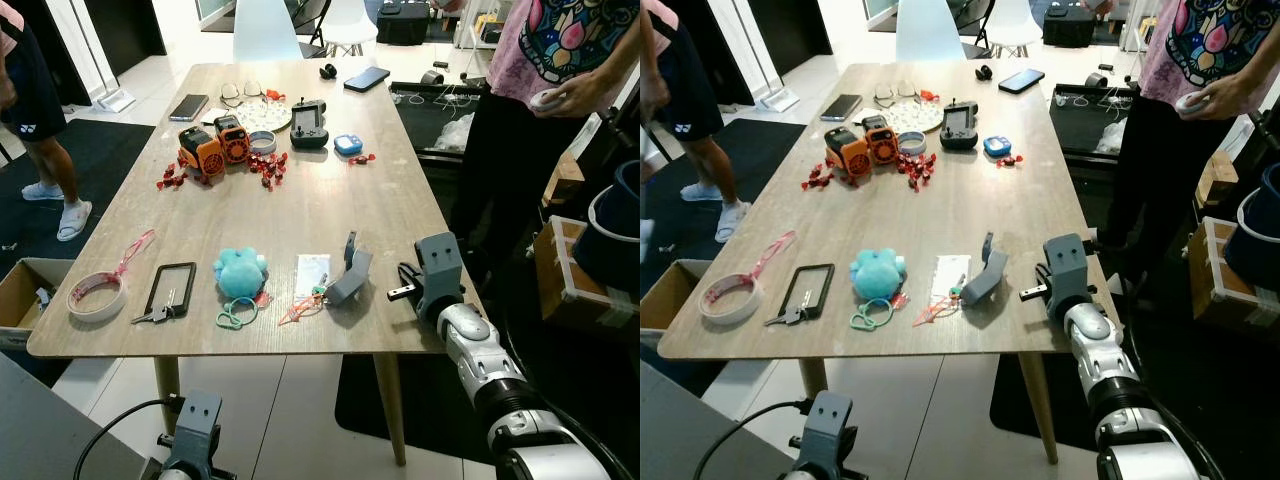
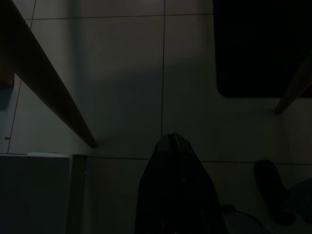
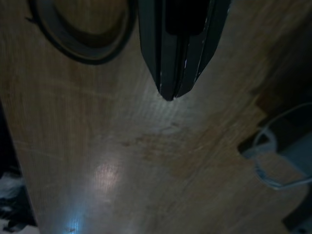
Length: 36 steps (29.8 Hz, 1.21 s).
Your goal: Hang keys on a hook
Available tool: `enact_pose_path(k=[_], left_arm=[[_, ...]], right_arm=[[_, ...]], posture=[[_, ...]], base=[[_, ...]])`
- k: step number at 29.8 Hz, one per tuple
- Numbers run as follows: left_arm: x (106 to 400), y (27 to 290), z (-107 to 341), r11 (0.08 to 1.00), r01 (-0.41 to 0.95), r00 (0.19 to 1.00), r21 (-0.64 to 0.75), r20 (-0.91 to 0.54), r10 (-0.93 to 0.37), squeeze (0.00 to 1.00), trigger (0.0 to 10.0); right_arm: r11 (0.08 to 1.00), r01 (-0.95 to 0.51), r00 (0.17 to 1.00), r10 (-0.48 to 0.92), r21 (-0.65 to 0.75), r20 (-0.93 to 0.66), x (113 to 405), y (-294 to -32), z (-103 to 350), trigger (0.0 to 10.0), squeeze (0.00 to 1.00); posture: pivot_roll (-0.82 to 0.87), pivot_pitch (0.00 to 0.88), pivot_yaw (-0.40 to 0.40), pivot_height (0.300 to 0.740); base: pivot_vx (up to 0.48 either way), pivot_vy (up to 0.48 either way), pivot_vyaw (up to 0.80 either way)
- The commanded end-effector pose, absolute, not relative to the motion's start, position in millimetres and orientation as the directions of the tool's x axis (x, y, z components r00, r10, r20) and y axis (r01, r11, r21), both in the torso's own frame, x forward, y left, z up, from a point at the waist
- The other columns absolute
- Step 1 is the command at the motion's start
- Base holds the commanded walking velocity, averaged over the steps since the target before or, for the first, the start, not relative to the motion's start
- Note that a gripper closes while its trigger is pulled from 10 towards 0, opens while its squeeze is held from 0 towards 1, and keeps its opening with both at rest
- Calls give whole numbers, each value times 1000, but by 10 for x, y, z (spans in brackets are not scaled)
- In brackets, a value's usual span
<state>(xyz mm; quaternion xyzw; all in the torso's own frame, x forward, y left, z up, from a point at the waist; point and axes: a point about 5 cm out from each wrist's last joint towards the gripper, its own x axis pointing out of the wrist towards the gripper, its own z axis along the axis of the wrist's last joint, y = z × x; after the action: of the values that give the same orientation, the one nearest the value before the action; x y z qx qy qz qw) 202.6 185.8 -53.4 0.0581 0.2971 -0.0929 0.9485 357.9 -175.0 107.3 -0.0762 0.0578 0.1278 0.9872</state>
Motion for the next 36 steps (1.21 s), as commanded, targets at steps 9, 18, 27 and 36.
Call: enact_pose_path(k=[9,18,27,36], left_arm=[[2000,1892,-553,978,204,794,45,-592,-139,12,10000],[1981,1879,-569,977,213,785,32,-600,-152,8,10000],[1946,1879,-587,977,214,778,14,-607,-162,8,10000],[1934,1886,-591,976,219,775,11,-610,-166,8,10000]], right_arm=[[941,-334,942,335,61,-17,3526,-1593,1209,10000,0],[975,-114,989,94,-189,-114,3580,-1993,1177,10000,0],[955,-46,977,-19,-292,-214,3572,-2333,1171,10000,0],[953,-16,977,-49,-301,-207,3565,-2442,1196,10000,0]], posture=[[48,123,39,740],[48,126,36,740],[52,125,32,740],[52,128,36,740]], base=[[0,0,0],[0,0,0],[0,0,0],[0,0,0]])
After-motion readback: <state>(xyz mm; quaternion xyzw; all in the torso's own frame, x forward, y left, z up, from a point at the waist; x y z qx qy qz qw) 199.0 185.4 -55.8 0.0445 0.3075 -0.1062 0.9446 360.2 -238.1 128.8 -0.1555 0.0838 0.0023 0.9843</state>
